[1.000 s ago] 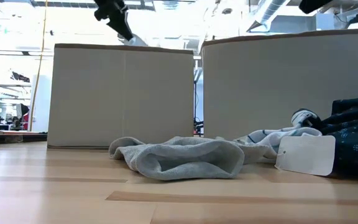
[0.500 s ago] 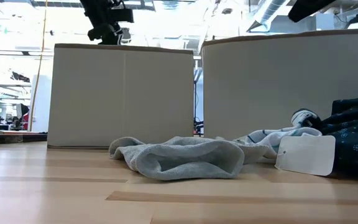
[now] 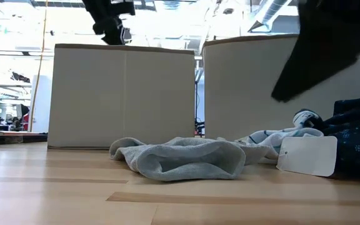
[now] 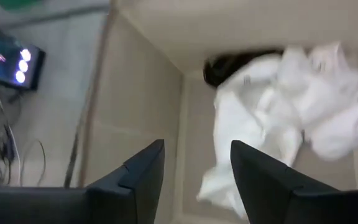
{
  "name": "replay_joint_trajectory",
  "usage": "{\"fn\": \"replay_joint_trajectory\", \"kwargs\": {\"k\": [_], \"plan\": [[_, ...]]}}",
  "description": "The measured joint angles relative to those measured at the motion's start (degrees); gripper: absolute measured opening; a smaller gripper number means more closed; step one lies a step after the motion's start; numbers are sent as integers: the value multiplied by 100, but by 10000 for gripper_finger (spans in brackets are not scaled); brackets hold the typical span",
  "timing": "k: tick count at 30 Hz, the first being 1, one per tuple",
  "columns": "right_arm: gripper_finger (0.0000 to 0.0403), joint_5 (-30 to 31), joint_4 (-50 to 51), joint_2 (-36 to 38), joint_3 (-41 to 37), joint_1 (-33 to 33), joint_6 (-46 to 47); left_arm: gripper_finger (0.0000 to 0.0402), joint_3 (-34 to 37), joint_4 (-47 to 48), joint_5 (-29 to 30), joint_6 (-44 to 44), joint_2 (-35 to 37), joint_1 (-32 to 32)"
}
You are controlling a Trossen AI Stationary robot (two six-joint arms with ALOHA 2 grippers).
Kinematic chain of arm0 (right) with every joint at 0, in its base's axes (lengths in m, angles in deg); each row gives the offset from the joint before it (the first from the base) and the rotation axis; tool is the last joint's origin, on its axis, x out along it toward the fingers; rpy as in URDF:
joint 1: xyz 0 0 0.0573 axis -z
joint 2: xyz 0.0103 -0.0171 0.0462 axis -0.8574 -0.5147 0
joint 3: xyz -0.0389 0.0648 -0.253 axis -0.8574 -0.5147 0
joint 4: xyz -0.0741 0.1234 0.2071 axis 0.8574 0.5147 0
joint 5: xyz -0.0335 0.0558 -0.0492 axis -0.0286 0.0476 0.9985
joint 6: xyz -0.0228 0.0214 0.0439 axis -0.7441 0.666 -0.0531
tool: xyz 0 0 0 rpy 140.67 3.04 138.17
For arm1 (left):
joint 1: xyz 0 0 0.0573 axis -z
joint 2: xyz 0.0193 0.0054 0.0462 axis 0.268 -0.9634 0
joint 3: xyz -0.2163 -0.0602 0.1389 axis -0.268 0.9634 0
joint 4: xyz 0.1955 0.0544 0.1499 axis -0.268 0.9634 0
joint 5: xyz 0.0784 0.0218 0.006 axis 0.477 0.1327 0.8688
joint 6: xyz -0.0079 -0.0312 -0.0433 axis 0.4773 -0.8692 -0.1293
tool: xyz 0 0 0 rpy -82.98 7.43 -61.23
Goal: Sort clothes
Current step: Put the sock into the left white laundry bin
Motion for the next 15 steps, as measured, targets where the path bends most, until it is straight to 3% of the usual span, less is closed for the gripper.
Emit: {"fn": "replay_joint_trajectory", "kwargs": {"k": [5,15], "plan": [[223,125,67,0,-159,188,618,185,-37,-604,-159,-1,295,210],[223,73,11,-209,-148,834,673,185,-41,-1254,-282,-17,861,731]]}}
